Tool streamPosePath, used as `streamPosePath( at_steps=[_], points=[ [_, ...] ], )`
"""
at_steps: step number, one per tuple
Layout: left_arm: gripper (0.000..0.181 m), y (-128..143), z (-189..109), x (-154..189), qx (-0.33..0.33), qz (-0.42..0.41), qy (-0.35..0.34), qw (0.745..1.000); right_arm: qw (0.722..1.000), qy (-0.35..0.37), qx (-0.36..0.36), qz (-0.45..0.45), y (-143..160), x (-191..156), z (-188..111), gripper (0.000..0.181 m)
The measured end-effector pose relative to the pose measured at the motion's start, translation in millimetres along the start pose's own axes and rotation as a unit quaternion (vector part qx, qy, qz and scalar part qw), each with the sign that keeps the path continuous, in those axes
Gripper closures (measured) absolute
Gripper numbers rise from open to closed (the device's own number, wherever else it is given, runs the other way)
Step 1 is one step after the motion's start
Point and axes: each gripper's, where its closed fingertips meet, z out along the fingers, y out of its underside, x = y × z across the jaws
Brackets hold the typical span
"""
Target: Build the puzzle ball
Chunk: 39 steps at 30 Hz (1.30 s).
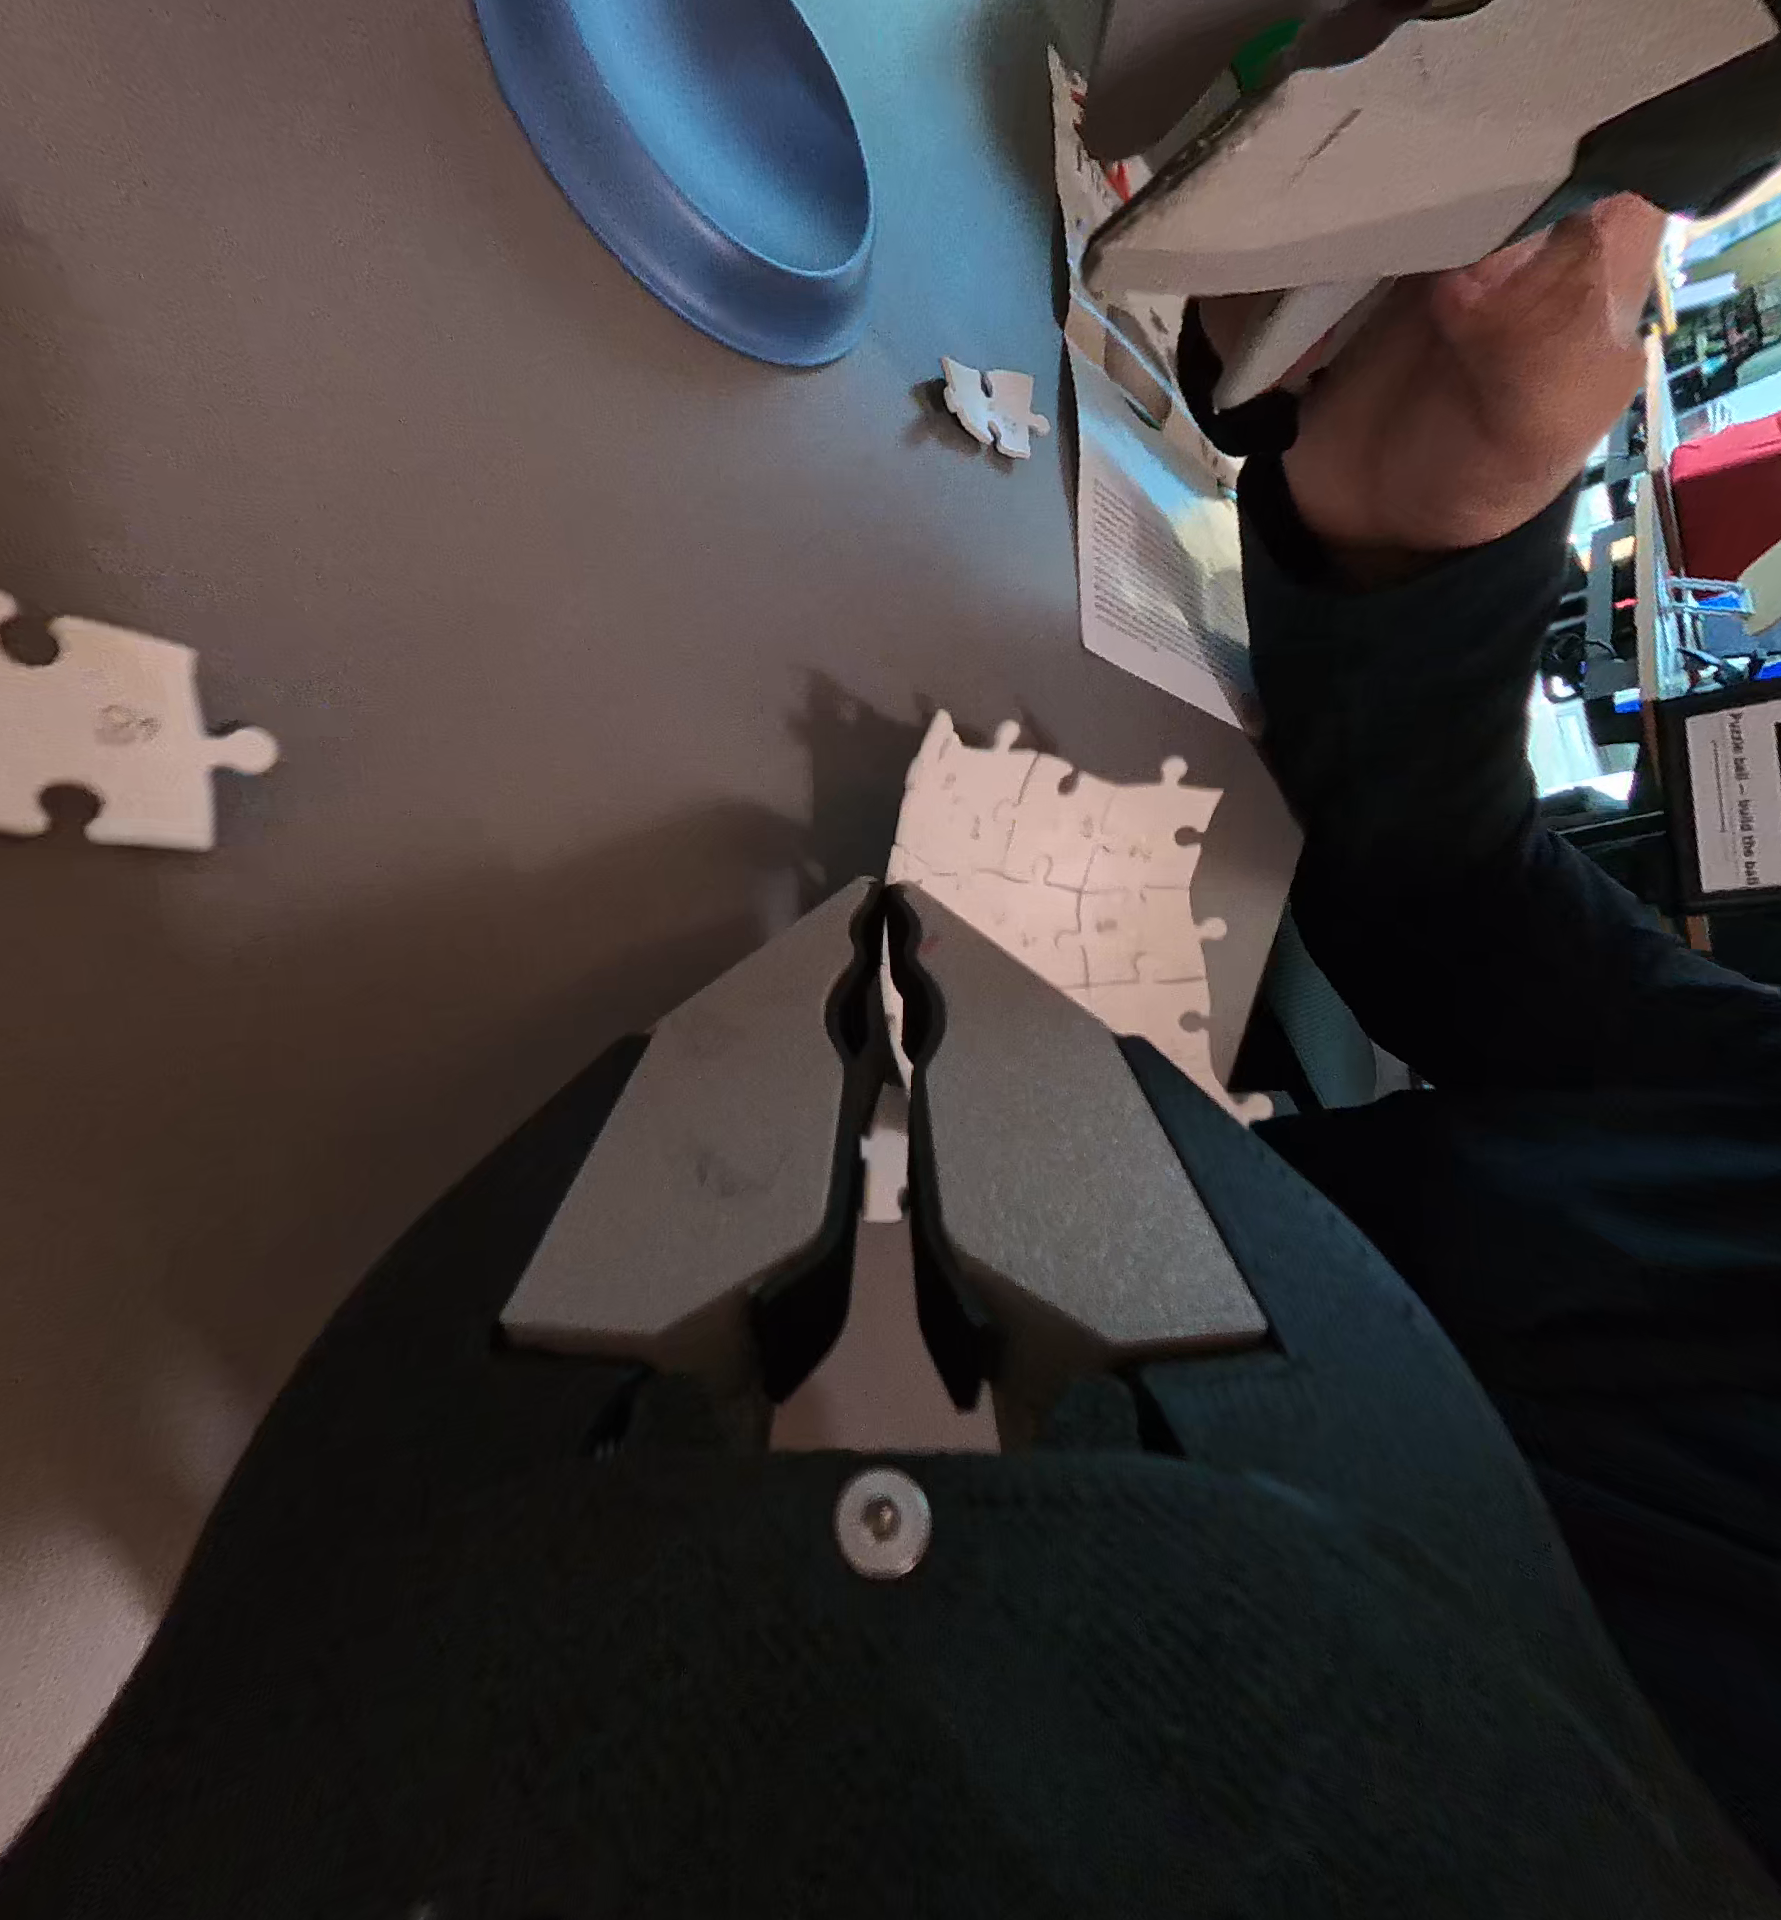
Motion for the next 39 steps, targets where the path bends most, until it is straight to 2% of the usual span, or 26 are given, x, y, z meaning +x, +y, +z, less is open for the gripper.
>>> streamPosePath(
  at_steps=[3,7,11,15,19,21,23,24,32,39],
  points=[
    [0.181,1,8,7,-0.011,0.004,0.019,1.000,0.999,-0.034,-0.015,-0.001,5,-11,4,0.139],
    [0.181,2,2,12,-0.006,0.011,0.027,1.000,0.988,-0.140,-0.070,-0.004,22,-48,10,0.139],
    [0.181,8,-18,13,0.014,0.019,0.023,0.999,0.979,-0.142,-0.143,-0.033,48,-56,18,0.137],
    [0.181,18,-39,9,0.031,0.016,0.016,0.999,0.970,-0.178,-0.163,-0.007,57,-64,19,0.137],
    [0.175,35,-50,3,0.021,0.017,0.000,1.000,0.961,-0.213,-0.173,0.017,62,-72,19,0.138],
    [0.171,46,-50,1,0.007,0.017,-0.003,1.000,0.954,-0.233,-0.189,0.026,68,-77,20,0.144],
    [0.168,54,-48,0,-0.003,0.017,-0.003,1.000,0.945,-0.251,-0.206,0.028,75,-83,19,0.172],
    [0.166,57,-46,0,-0.007,0.018,-0.004,1.000,0.942,-0.260,-0.211,0.030,76,-84,17,0.181],
    [0.166,66,-29,8,-0.019,0.040,-0.003,0.999,0.943,-0.275,-0.169,0.079,59,-66,-14,0.177],
    [0.171,56,-12,11,-0.017,0.060,-0.017,0.998,0.949,-0.256,-0.159,0.092,57,-52,-17,0.176]
  ],
)
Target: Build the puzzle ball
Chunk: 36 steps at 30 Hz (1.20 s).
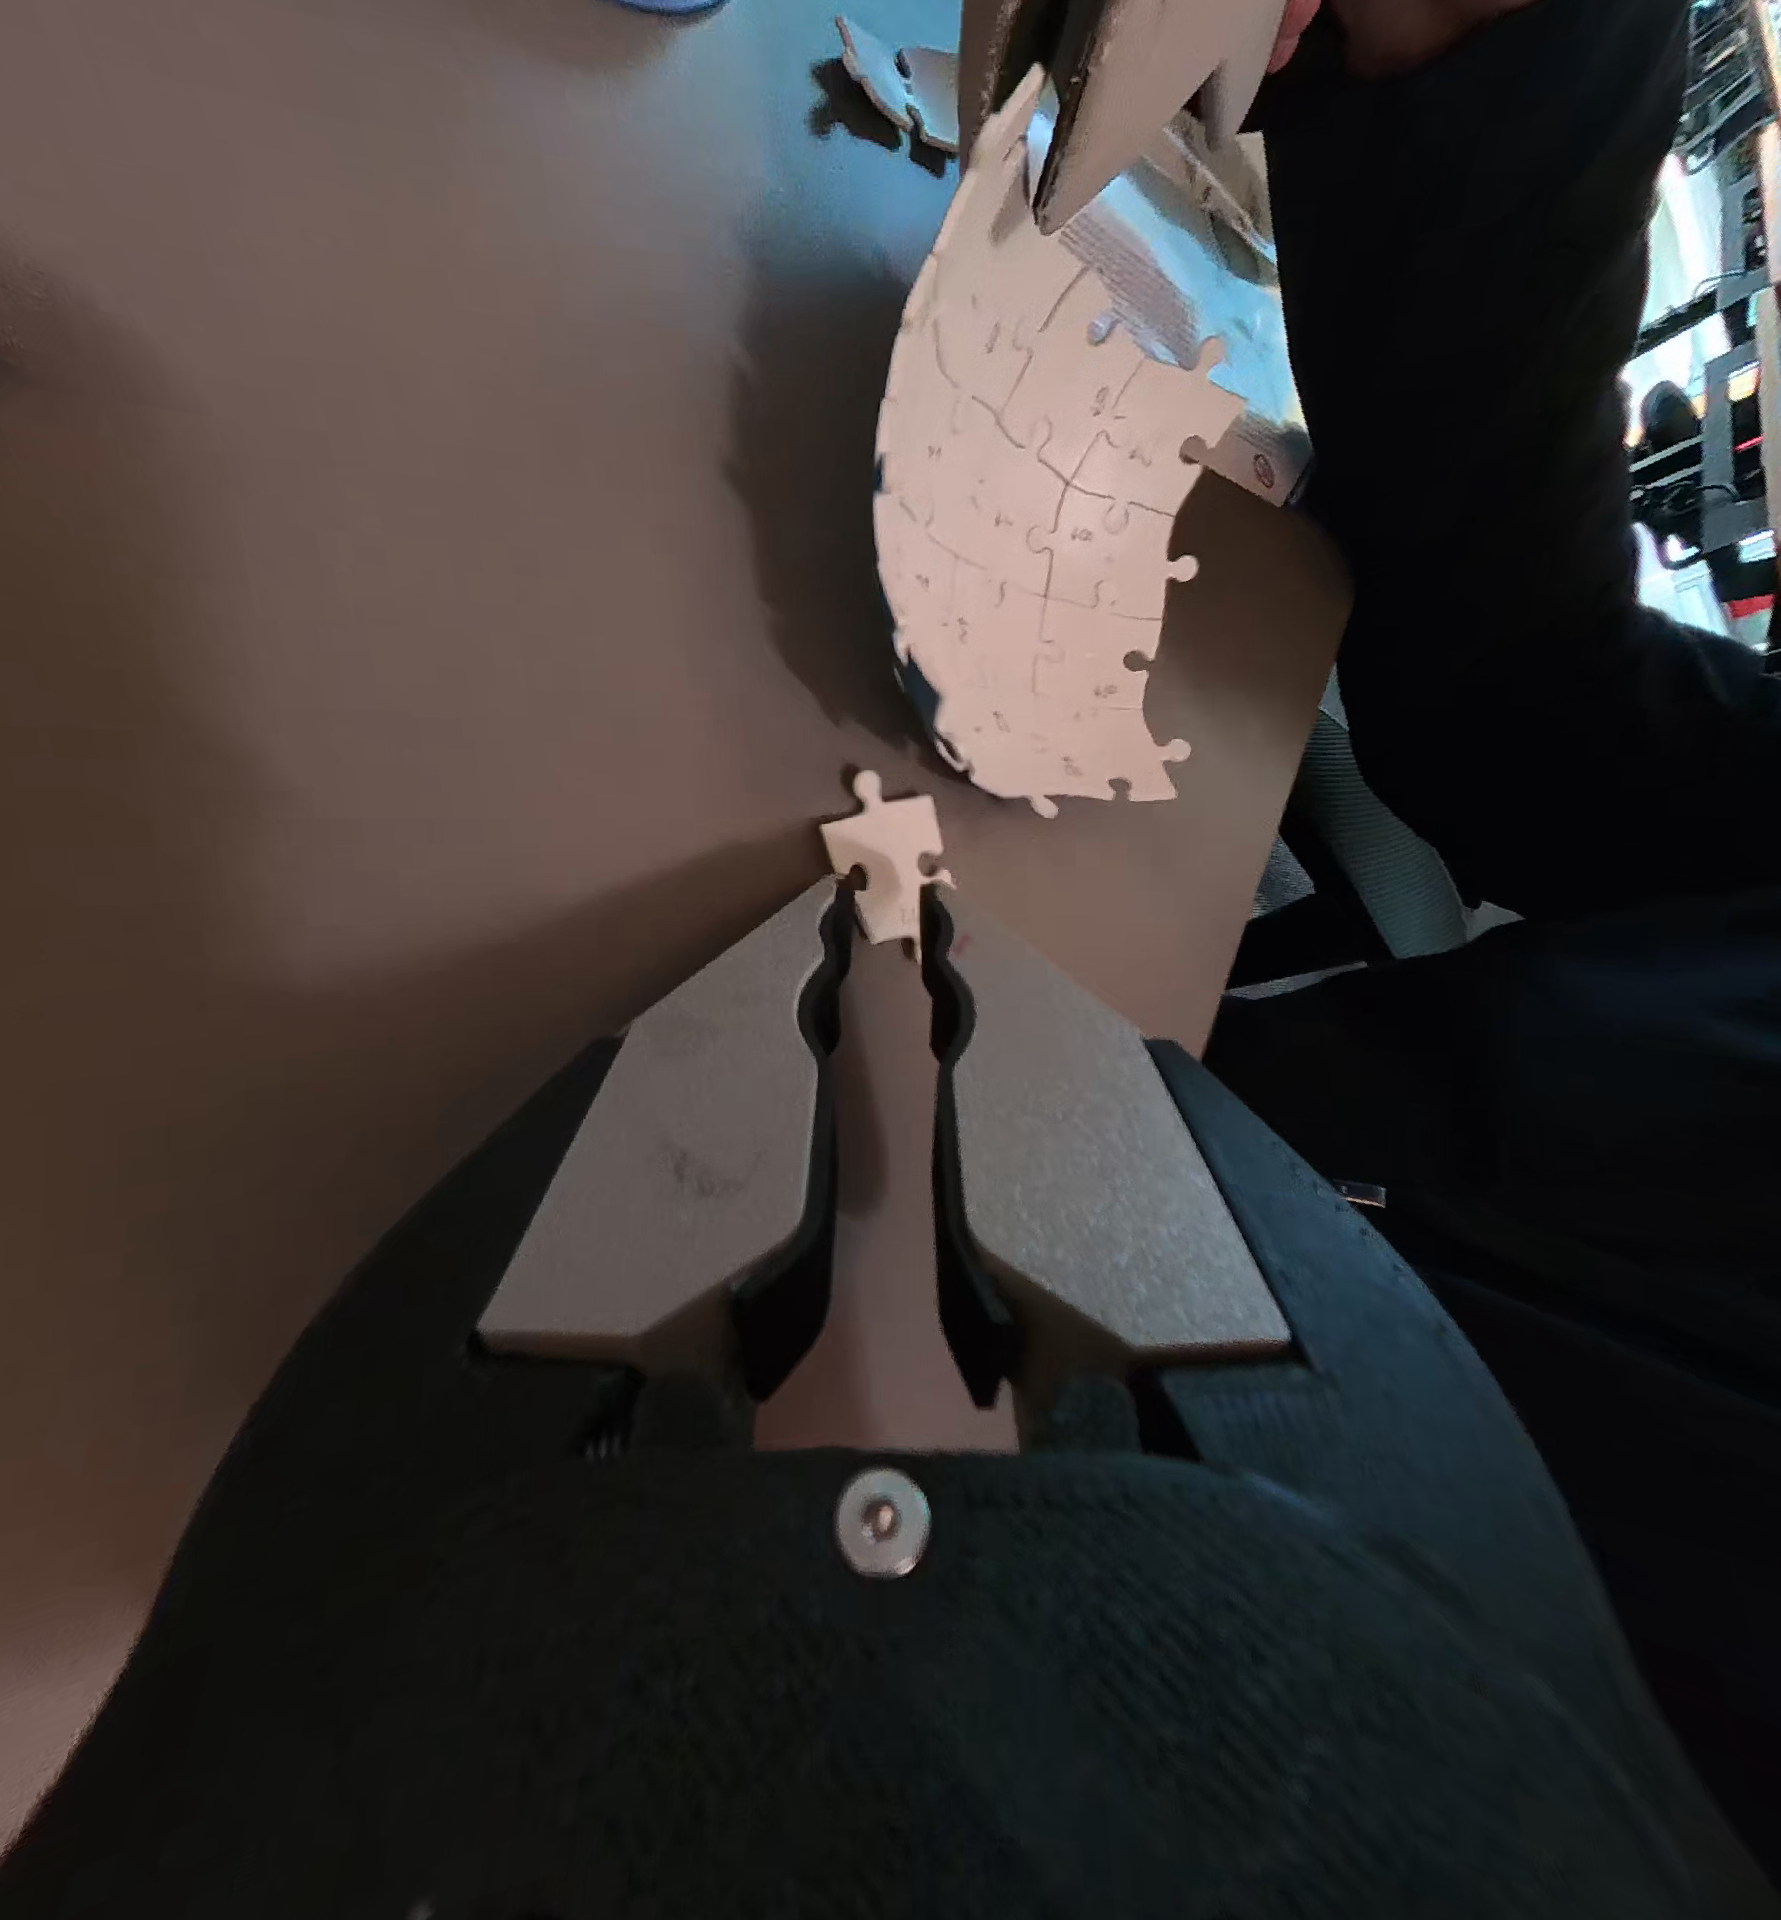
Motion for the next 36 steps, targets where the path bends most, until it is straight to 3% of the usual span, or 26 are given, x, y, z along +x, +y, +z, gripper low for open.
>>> streamPosePath(
  at_steps=[2,9,14,18,21,27,36],
  points=[
    [0.181,-2,3,-5,-0.002,0.011,-0.020,1.000,1.000,0.009,0.003,0.001,-1,3,-2,0.174],
    [0.175,-11,-2,-17,0.002,0.011,-0.047,0.999,0.999,0.024,0.036,0.009,-8,8,-15,0.173],
    [0.171,-8,-11,8,0.004,0.045,-0.029,0.999,0.998,0.026,0.048,0.009,-12,7,-19,0.172],
    [0.170,8,7,22,-0.039,0.090,-0.039,0.994,0.998,0.028,0.048,0.005,-13,6,-19,0.172],
    [0.181,11,19,21,-0.053,0.090,-0.036,0.994,0.998,0.030,0.054,0.005,-14,6,-21,0.172],
    [0.181,-4,9,-3,-0.027,0.057,-0.052,0.997,0.997,0.028,0.070,0.001,-19,3,-27,0.172],
    [0.181,-53,-20,-81,-0.011,-0.004,-0.091,0.996,0.997,0.028,0.073,-0.003,-20,1,-28,0.173]
  ],
)
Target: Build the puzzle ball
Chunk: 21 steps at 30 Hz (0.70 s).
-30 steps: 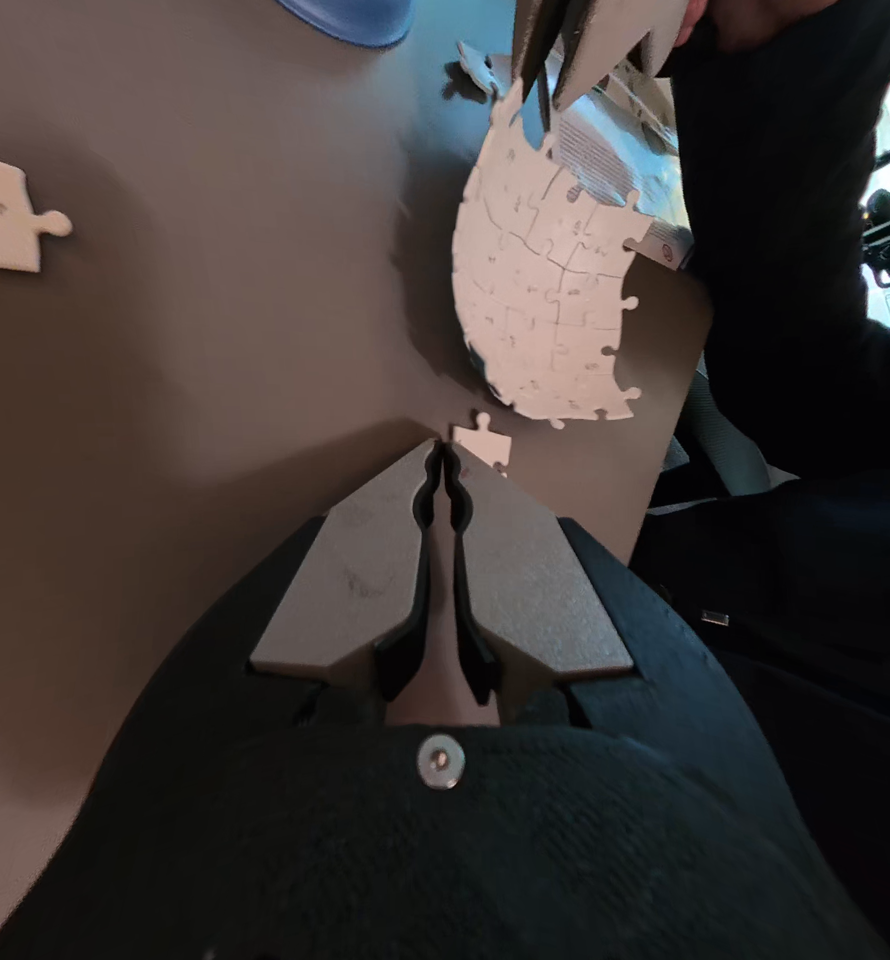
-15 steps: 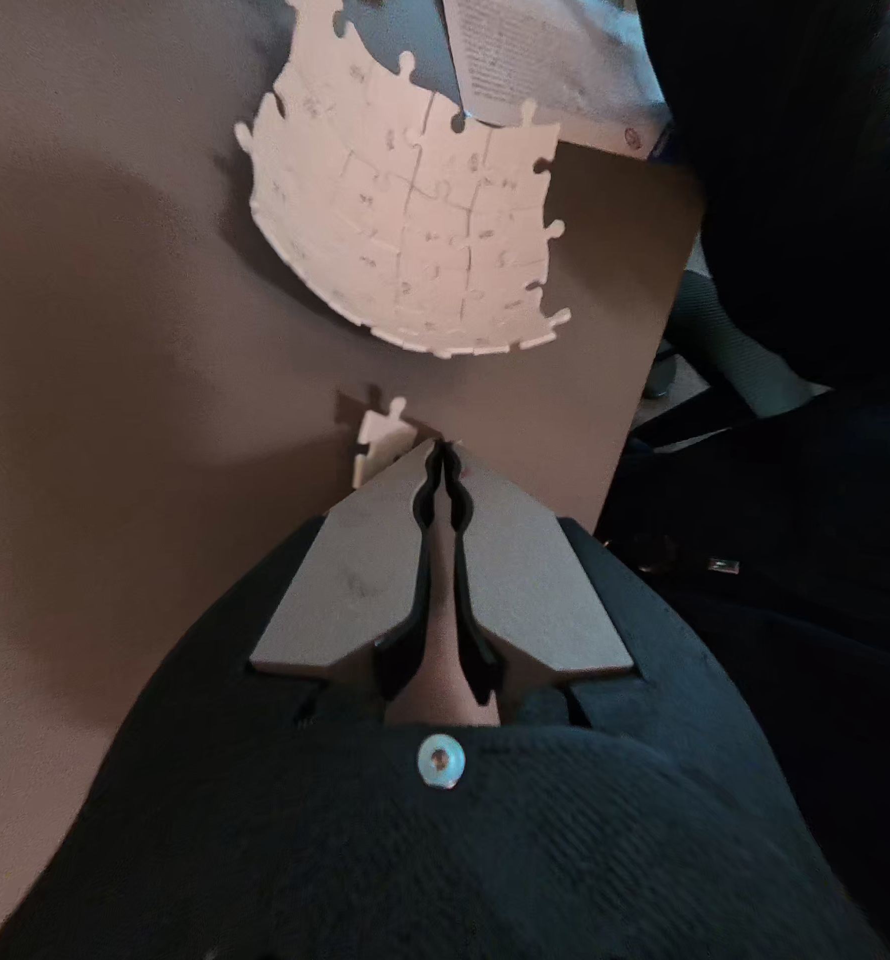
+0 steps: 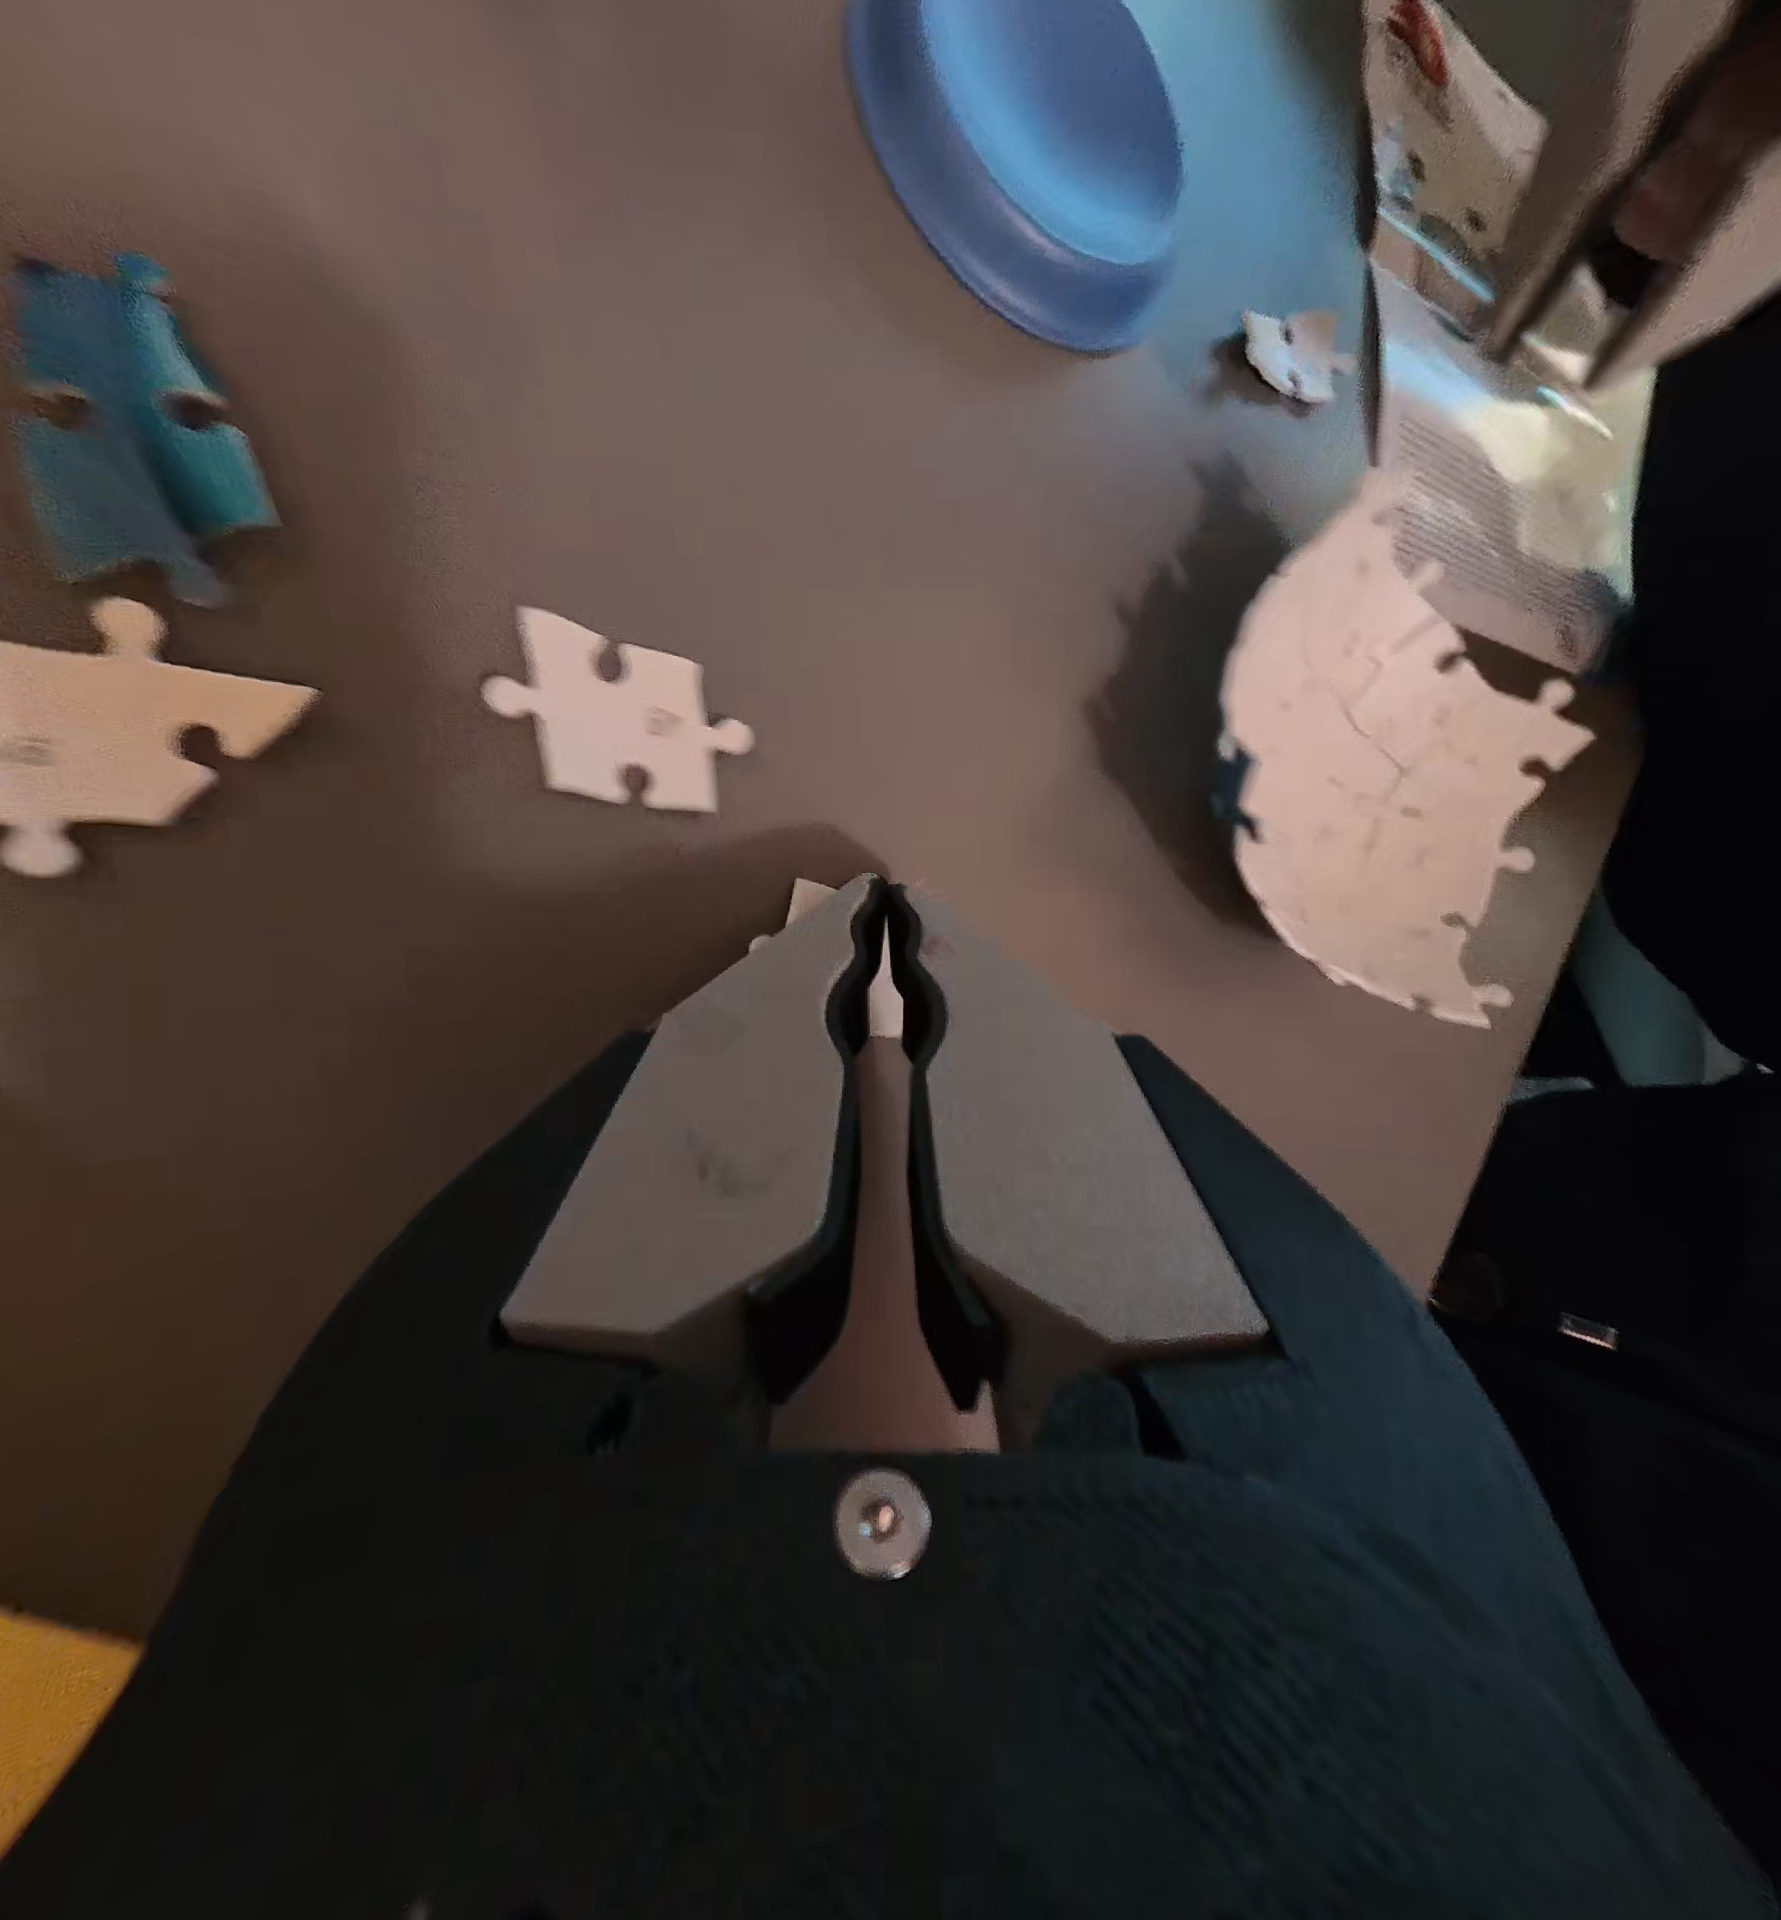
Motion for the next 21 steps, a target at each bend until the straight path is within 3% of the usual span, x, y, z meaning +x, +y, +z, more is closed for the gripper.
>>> streamPosePath(
  at_steps=[3,8,12,17,20,21],
  points=[
    [0.181,-10,-4,-16,-0.014,0.006,-0.071,0.997,1.000,-0.002,0.005,-0.001,-2,-1,-2,0.173],
    [0.179,-56,-14,9,0.035,0.025,-0.086,0.995,1.000,-0.003,0.005,-0.007,-3,-4,-2,0.173],
    [0.173,-89,-19,-25,0.030,0.035,-0.182,0.982,1.000,-0.005,0.010,-0.013,-5,-8,-2,0.173],
    [0.148,-89,-3,-73,-0.036,0.019,-0.239,0.970,1.000,-0.007,0.016,-0.022,-8,-12,-4,0.174],
    [0.146,-78,0,-98,-0.087,0.032,-0.286,0.954,1.000,-0.010,0.019,-0.022,-9,-14,-5,0.173],
    [0.153,-82,-1,-99,-0.077,0.040,-0.289,0.953,0.999,-0.010,0.020,-0.023,-9,-14,-5,0.173]
  ],
)
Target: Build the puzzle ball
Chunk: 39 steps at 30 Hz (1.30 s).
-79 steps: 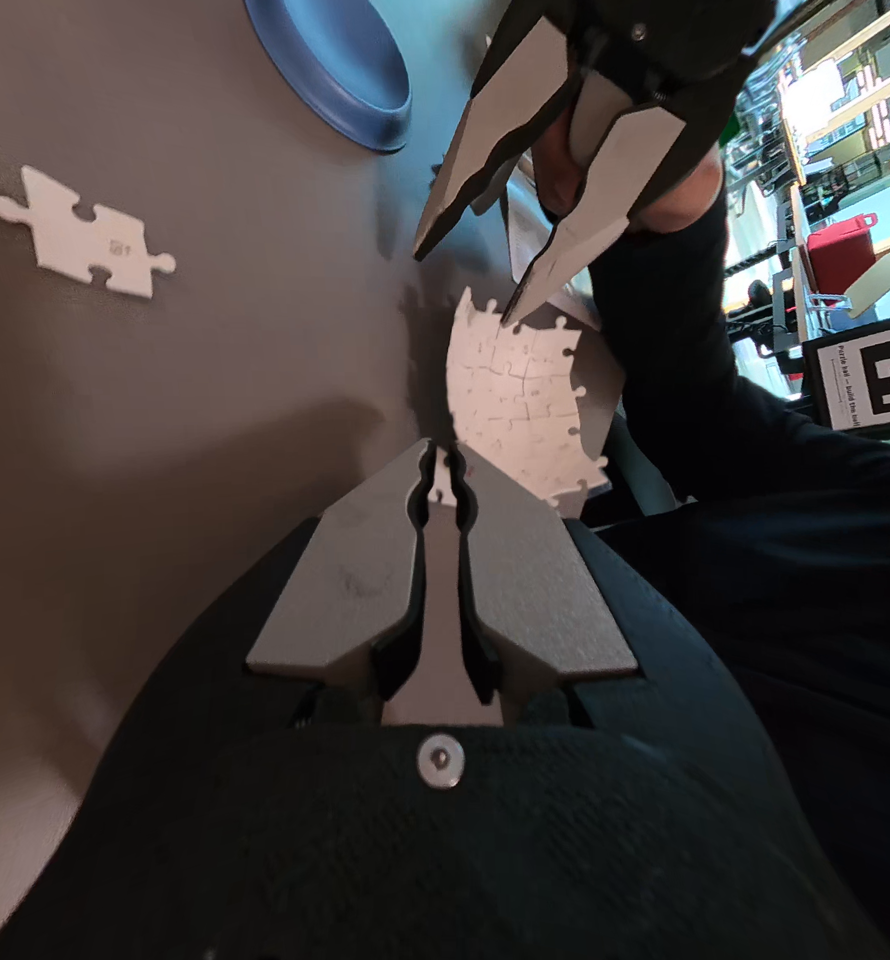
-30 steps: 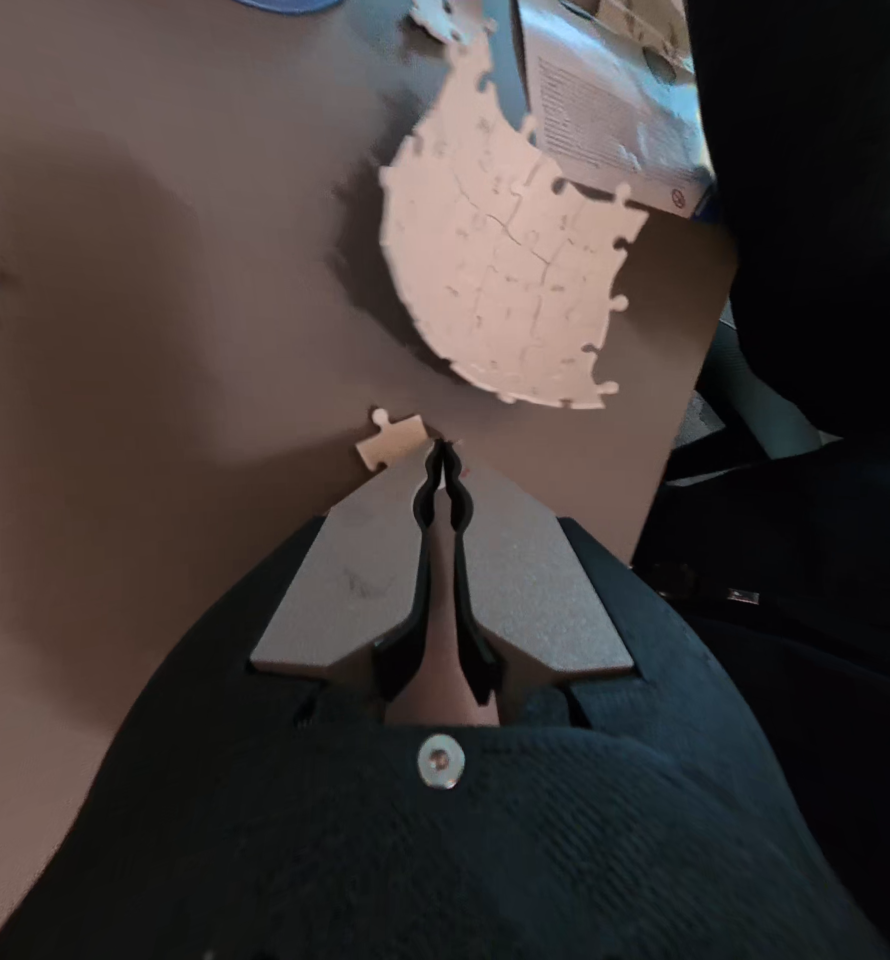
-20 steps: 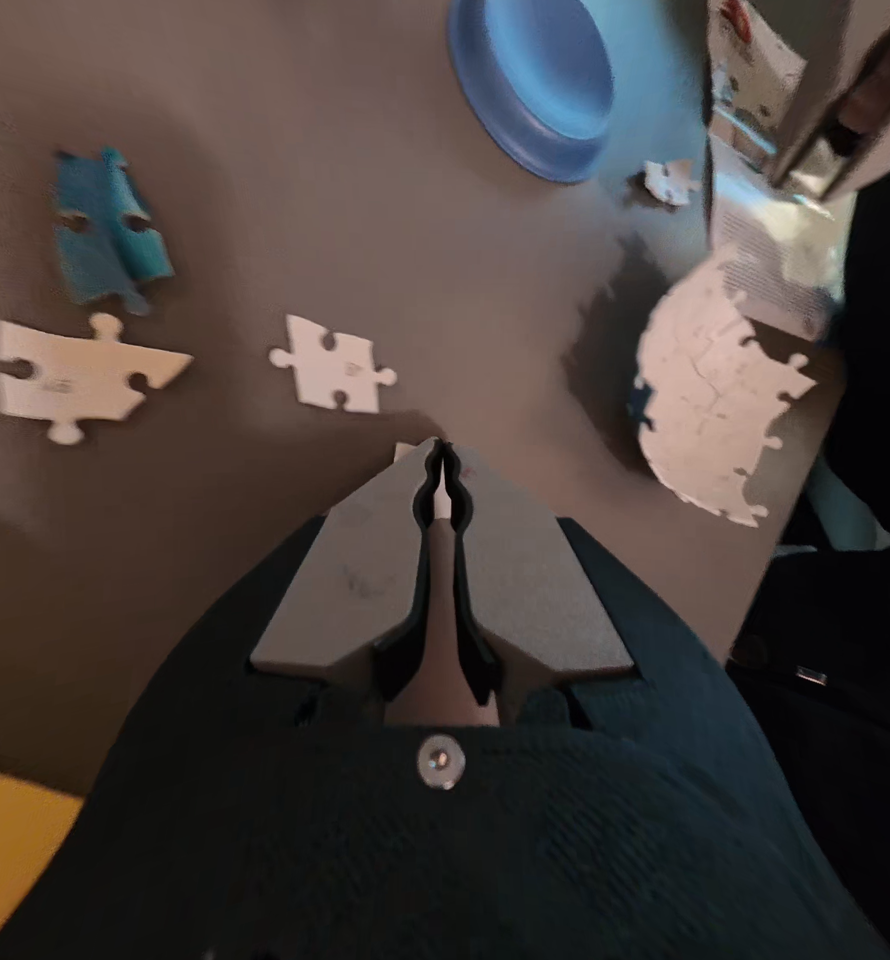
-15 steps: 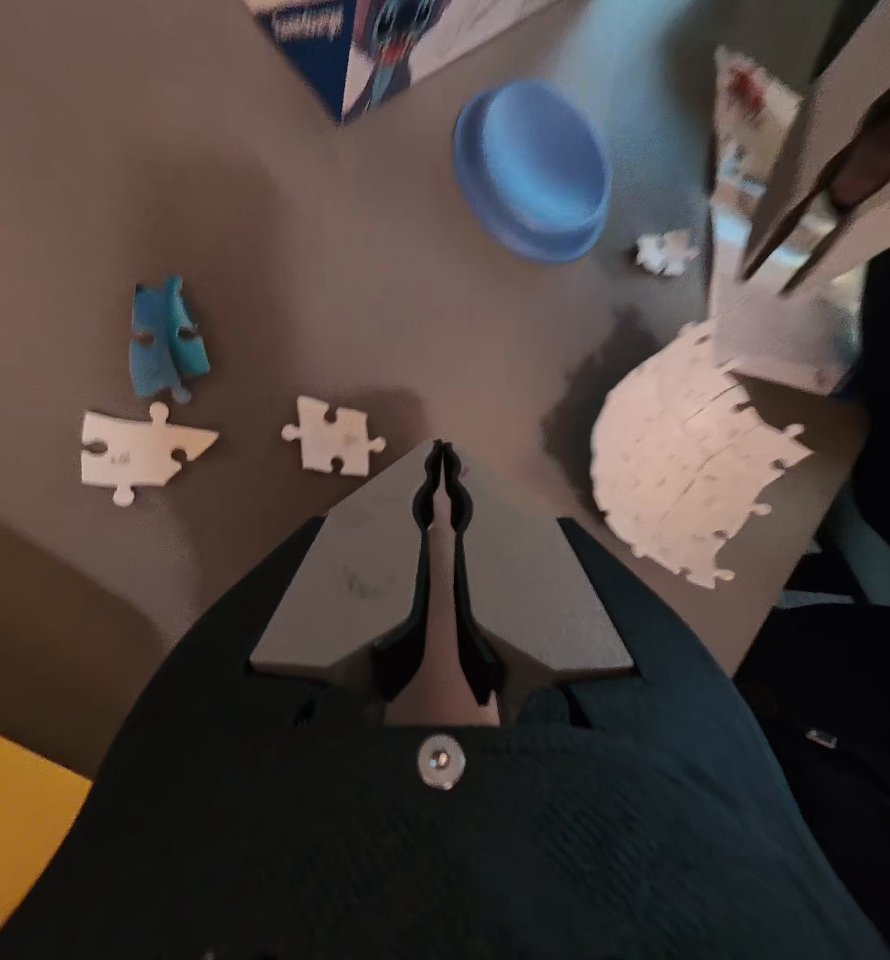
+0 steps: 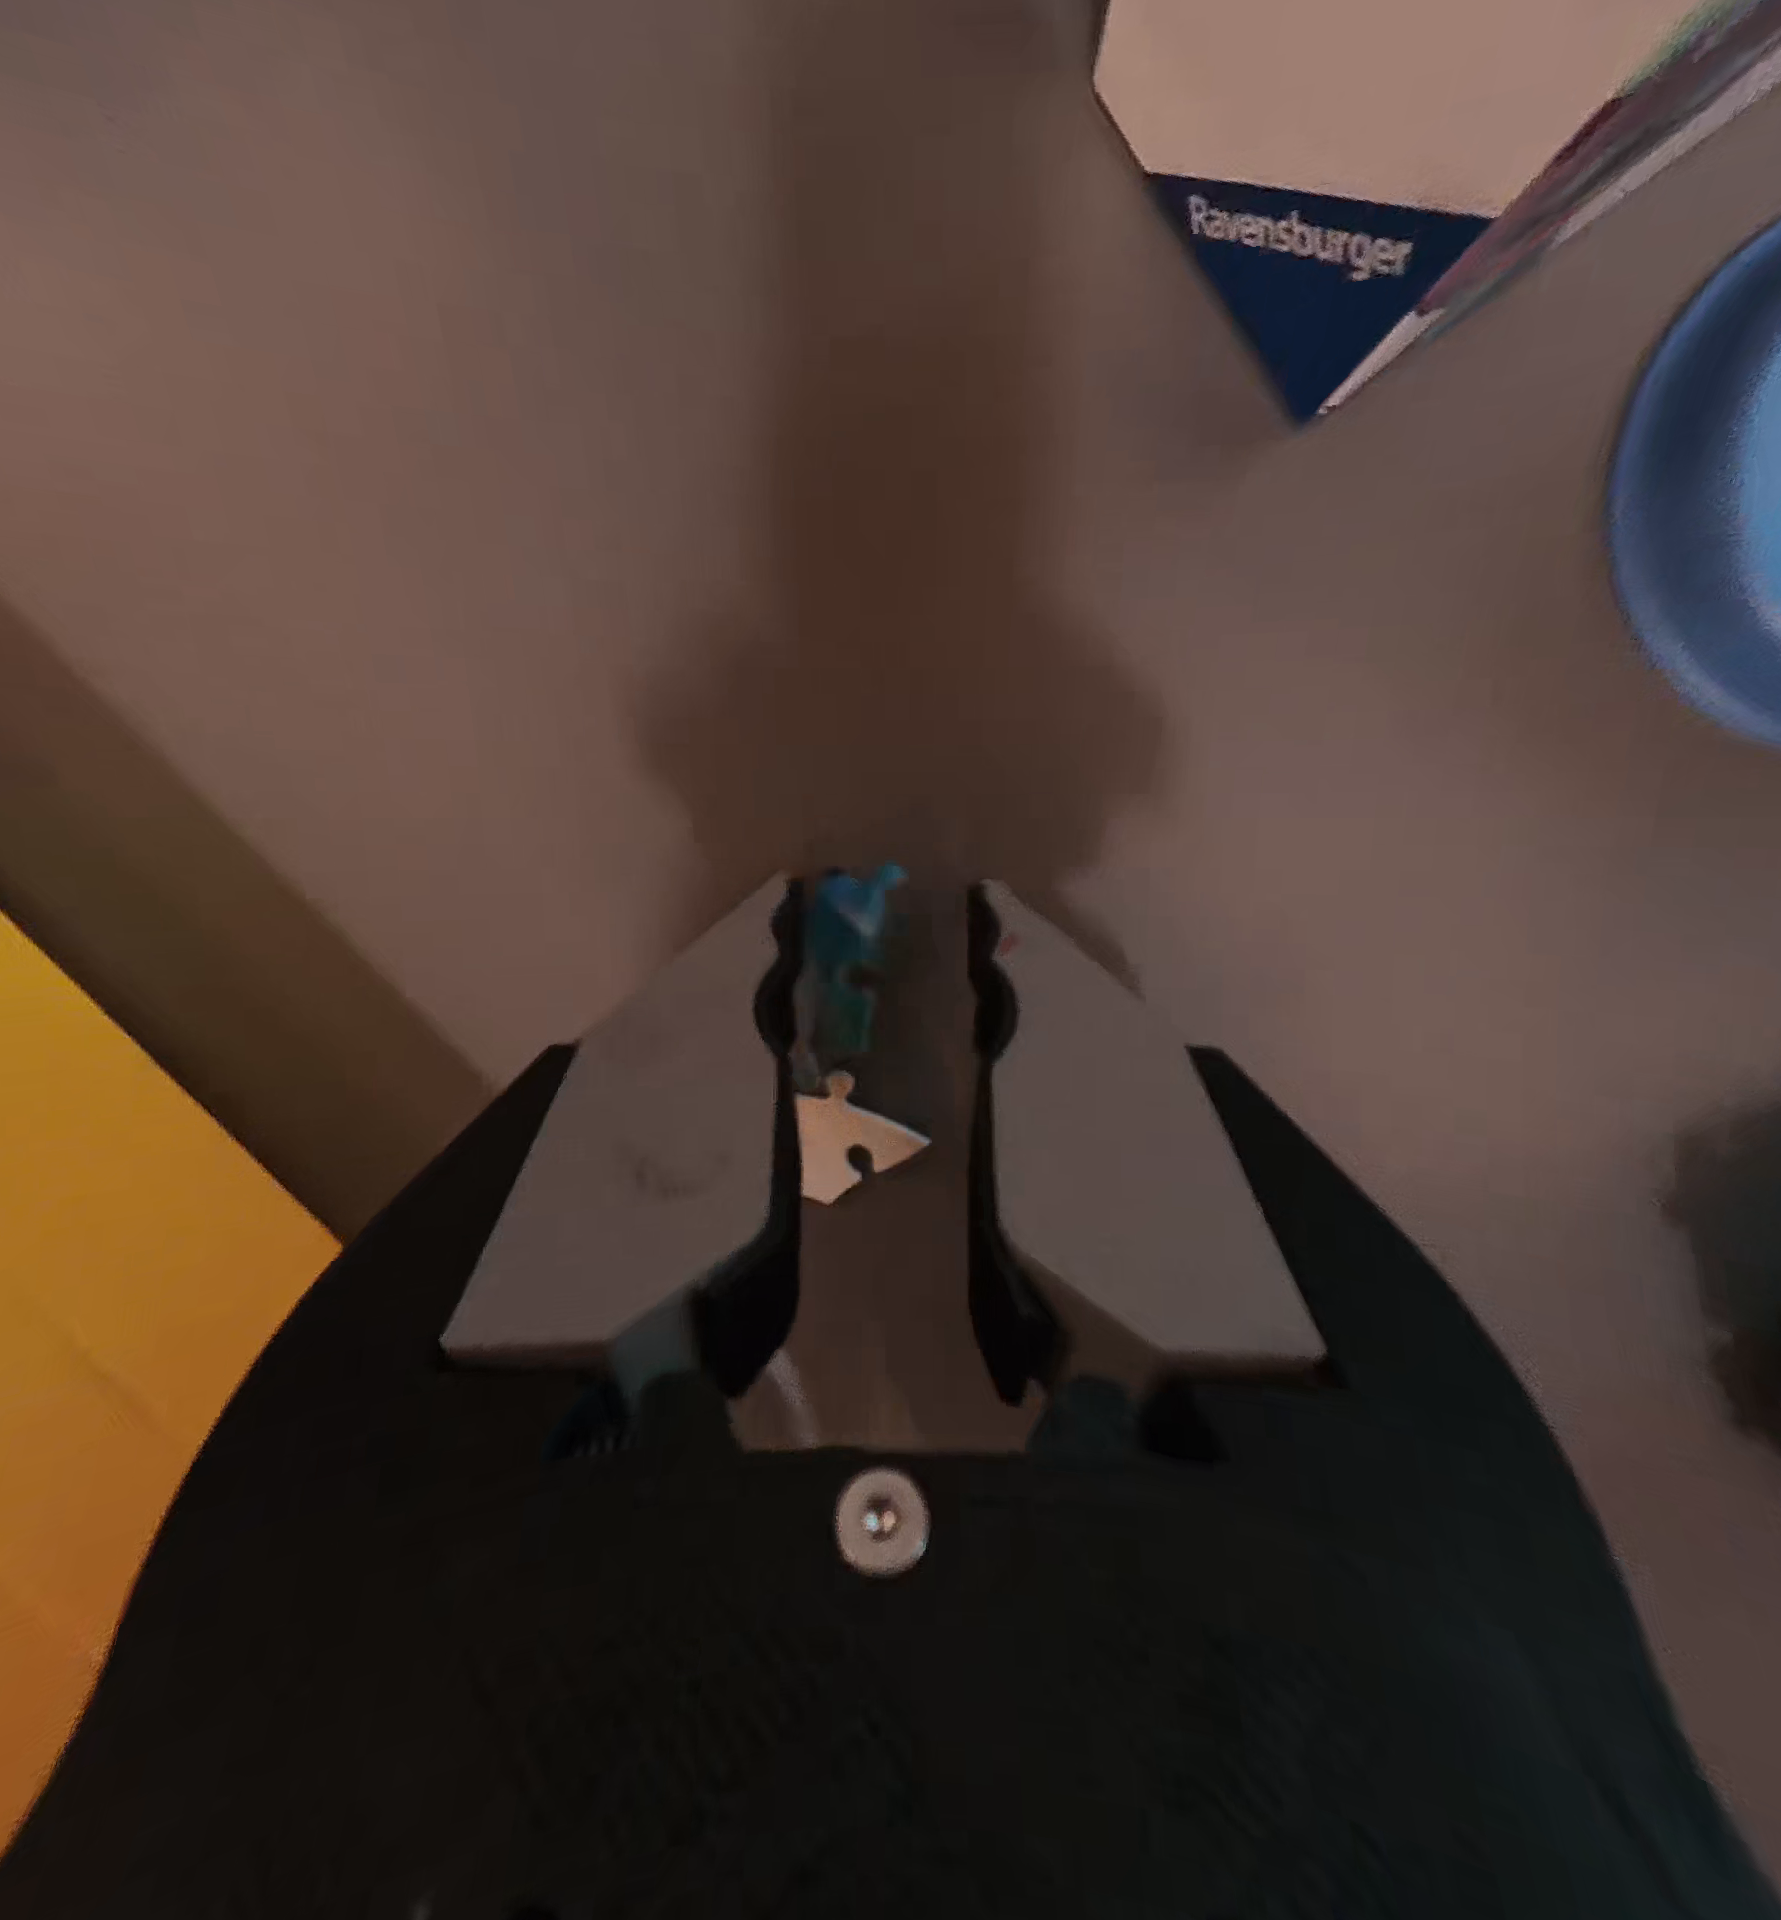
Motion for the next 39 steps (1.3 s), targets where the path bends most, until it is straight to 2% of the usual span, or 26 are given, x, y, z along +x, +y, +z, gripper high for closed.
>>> streamPosePath(
  at_steps=[2,8,10,11,13,14,16,18,22,24,25,30,39],
  points=[
    [0.166,2,1,0,-0.012,0.012,0.002,1.000,1.000,-0.001,0.002,-0.002,-1,-1,-1,0.174],
    [0.169,5,-2,-3,-0.035,0.056,-0.016,0.998,1.000,0.000,0.002,-0.003,-1,-2,2,0.174],
    [0.169,-1,-8,9,-0.010,0.035,0.038,0.999,1.000,0.001,-0.004,-0.004,0,-1,5,0.174],
    [0.169,-7,-16,21,0.014,0.017,0.088,0.996,1.000,0.004,-0.007,-0.006,1,-1,7,0.174],
    [0.169,-24,-46,56,0.079,-0.015,0.232,0.969,1.000,0.011,-0.009,-0.013,0,1,9,0.174],
    [0.169,-32,-71,79,0.113,-0.023,0.329,0.937,1.000,0.014,-0.006,-0.016,-1,1,10,0.173],
    [0.169,-39,-130,114,0.172,-0.018,0.504,0.846,1.000,0.012,0.011,-0.023,-7,0,8,0.172],
    [0.169,-31,-177,132,0.220,0.030,0.607,0.763,0.999,-0.013,0.039,-0.025,-16,-9,5,0.172],
    [0.168,-7,-244,149,0.309,0.114,0.720,0.611,0.988,-0.120,0.087,-0.035,-31,-47,0,0.180],
    [0.168,0,-266,148,0.339,0.128,0.752,0.551,0.981,-0.164,0.089,-0.050,-33,-66,4,0.180],
    [0.168,1,-271,148,0.349,0.133,0.757,0.536,0.979,-0.173,0.086,-0.058,-33,-73,8,0.179],
    [0.168,3,-275,155,0.362,0.148,0.762,0.516,0.973,-0.197,0.093,-0.080,-39,-92,26,0.167],
    [0.168,2,-258,180,0.348,0.155,0.763,0.522,0.950,-0.245,0.171,-0.091,-60,-108,20,0.168]
  ],
)
